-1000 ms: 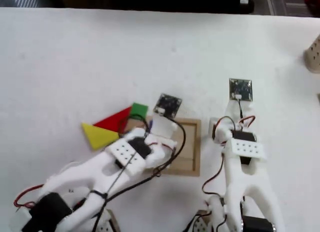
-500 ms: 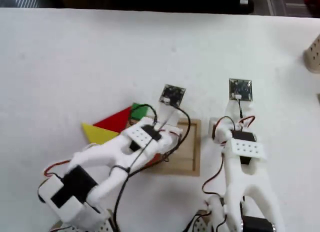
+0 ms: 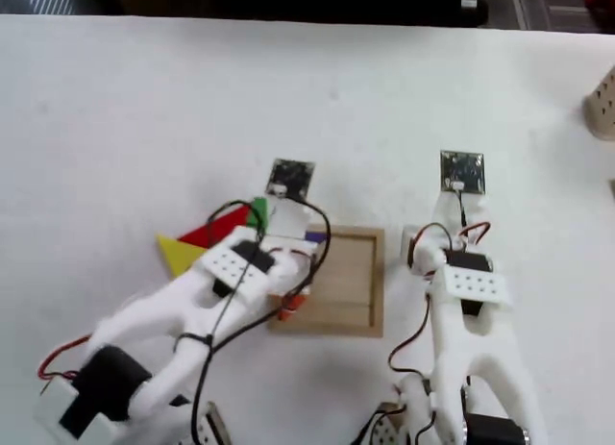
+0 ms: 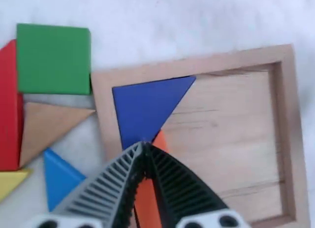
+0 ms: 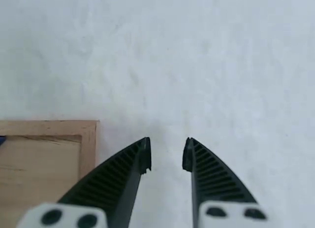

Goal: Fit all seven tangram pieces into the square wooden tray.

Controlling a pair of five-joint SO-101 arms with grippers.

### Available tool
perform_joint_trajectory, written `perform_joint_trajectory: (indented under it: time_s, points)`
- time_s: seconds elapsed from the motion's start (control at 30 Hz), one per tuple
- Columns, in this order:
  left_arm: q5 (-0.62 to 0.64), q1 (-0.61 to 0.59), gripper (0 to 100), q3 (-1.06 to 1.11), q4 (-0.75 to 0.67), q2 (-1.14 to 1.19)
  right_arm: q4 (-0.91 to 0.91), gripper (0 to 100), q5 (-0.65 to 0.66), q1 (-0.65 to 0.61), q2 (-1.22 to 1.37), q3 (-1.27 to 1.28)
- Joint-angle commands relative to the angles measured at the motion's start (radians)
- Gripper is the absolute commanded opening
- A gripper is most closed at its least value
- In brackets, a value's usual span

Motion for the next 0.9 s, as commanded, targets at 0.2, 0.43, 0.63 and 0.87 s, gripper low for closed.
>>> perform_joint_trajectory:
  time_s: [0.2, 0.43, 0.63, 0.87]
  points:
    - [-0.006, -0.004, 2, 0.009, 0.009, -0.131, -0.021, 11.9, 0.029, -0.01, -0.004, -0.046]
    - [-0.049, 0.162, 2, 0.029, 0.011, -0.113, -0.022, 11.9, 0.029, -0.01, -0.004, -0.046]
    - [-0.069, 0.199, 2, 0.002, 0.034, 0.039, -0.024, 11.9, 0.029, -0.01, -0.004, -0.046]
    - [-0.077, 0.14, 2, -0.031, 0.158, 0.045, -0.024, 11.9, 0.029, -0.01, -0.004, -0.046]
